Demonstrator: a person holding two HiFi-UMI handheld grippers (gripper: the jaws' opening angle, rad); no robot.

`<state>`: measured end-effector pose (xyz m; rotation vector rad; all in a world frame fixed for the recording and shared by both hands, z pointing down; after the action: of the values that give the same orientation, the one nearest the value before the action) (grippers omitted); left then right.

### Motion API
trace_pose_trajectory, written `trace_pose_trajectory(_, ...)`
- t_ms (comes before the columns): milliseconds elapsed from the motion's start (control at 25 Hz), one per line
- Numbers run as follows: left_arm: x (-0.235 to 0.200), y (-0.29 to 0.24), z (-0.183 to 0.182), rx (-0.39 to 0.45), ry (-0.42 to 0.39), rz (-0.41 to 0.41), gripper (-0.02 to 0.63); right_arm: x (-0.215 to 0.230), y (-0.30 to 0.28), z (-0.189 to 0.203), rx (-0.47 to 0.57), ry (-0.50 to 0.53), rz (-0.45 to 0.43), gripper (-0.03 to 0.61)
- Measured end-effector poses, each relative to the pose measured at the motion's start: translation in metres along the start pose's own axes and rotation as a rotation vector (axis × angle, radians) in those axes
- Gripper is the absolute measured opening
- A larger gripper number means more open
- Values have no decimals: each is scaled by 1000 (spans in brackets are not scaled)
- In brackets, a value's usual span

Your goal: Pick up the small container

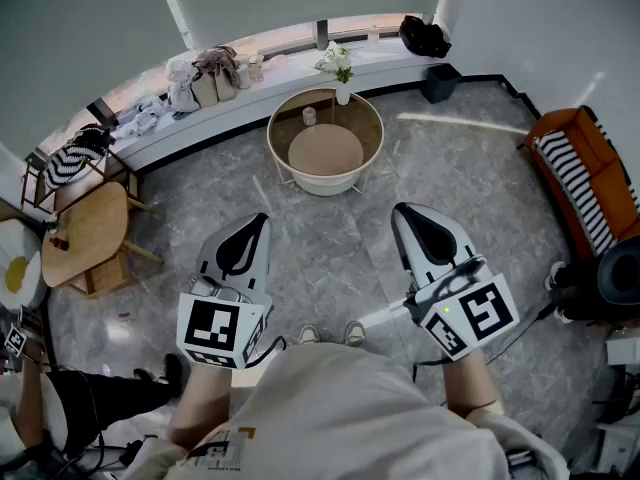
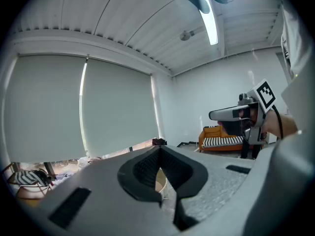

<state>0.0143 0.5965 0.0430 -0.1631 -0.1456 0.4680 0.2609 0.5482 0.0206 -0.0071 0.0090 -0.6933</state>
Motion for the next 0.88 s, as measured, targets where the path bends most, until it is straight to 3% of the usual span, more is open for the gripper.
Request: trace_pose_trajectory(880,17,-31,0,-31,-33,-4,8,36,1,14,-17,-26,23,8)
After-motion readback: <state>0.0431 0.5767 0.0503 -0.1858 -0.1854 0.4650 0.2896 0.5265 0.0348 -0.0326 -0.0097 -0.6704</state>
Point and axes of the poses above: the fingertips, and each gripper's own axes: y backward along the fingers, x to its right, z out of its underside, the point moved 8 cm from there along y, backward along the fingers, and after that the axes turned 9 degrees about z, right-handed, at the moved point
